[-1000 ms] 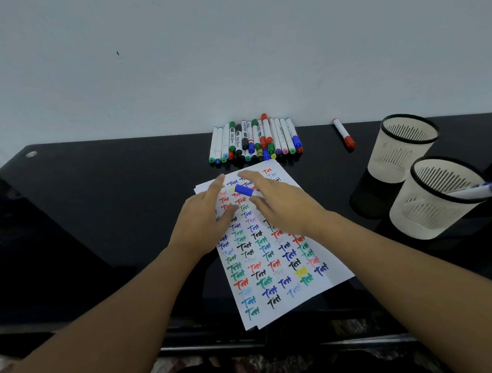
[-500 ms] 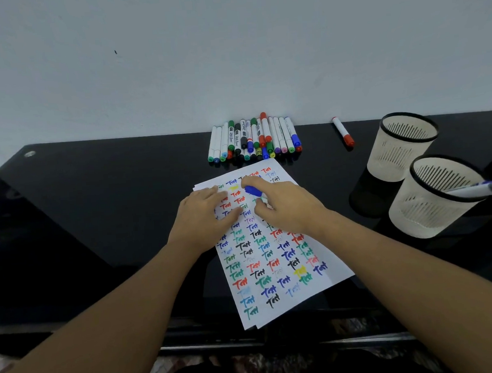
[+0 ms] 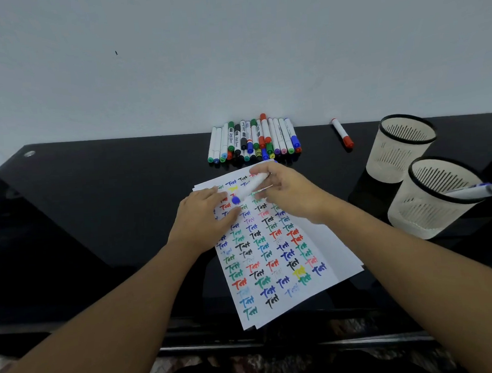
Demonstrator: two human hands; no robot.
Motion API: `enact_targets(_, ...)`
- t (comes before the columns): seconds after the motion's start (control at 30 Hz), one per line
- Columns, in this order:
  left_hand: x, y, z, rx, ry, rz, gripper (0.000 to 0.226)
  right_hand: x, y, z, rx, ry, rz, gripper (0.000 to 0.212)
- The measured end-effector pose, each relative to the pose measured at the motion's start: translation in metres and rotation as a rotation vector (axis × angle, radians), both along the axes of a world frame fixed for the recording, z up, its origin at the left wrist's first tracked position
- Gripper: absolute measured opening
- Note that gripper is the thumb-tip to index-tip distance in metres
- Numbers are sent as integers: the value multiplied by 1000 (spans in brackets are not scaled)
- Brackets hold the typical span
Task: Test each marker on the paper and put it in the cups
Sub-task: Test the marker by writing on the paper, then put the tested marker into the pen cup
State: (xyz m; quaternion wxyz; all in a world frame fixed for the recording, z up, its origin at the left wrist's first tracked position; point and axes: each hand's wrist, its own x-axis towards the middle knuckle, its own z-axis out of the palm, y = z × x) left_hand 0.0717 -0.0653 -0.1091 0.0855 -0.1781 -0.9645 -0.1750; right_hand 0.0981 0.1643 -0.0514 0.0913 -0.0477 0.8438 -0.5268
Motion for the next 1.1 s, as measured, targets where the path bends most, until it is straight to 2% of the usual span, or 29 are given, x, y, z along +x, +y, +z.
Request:
enact_targets(0.07, 1, 0, 1, 0, 2, 2, 66, 1, 1, -1, 38, 18, -13, 44)
enact_targets(0.17, 2, 1, 1, 8, 7, 0, 65, 5, 3, -4, 88, 127, -112, 17)
enact_targets(0.2, 2, 1, 1, 7, 8, 0, 66, 6, 3, -4, 94, 145, -145, 16)
enact_targets(0.27, 1, 1, 0, -3, 0, 3, 70, 8, 4, -5, 138, 151, -213, 43)
enact_targets(0.33, 1, 0, 0, -10, -18, 2, 76, 9, 7, -5, 208, 177, -254, 53)
enact_targets(0.5, 2, 0, 3, -12, -34, 1, 82, 22, 17, 5, 250, 240, -285, 31)
enact_targets(0.63, 4, -1, 5, -12, -40, 0, 90, 36, 36, 28, 320, 367, -329, 29)
enact_targets(0.87, 4, -1, 7, -30, -51, -13, 106, 84, 90, 84, 473, 544, -532, 27)
enact_targets(1.0, 7, 0, 7, -17, -78, -10, 111, 111, 120, 103, 509, 553, -681, 27)
enact_targets(1.1, 9, 0, 8, -23, -93, -13, 105, 123, 139, 105, 570, 510, -789, 25)
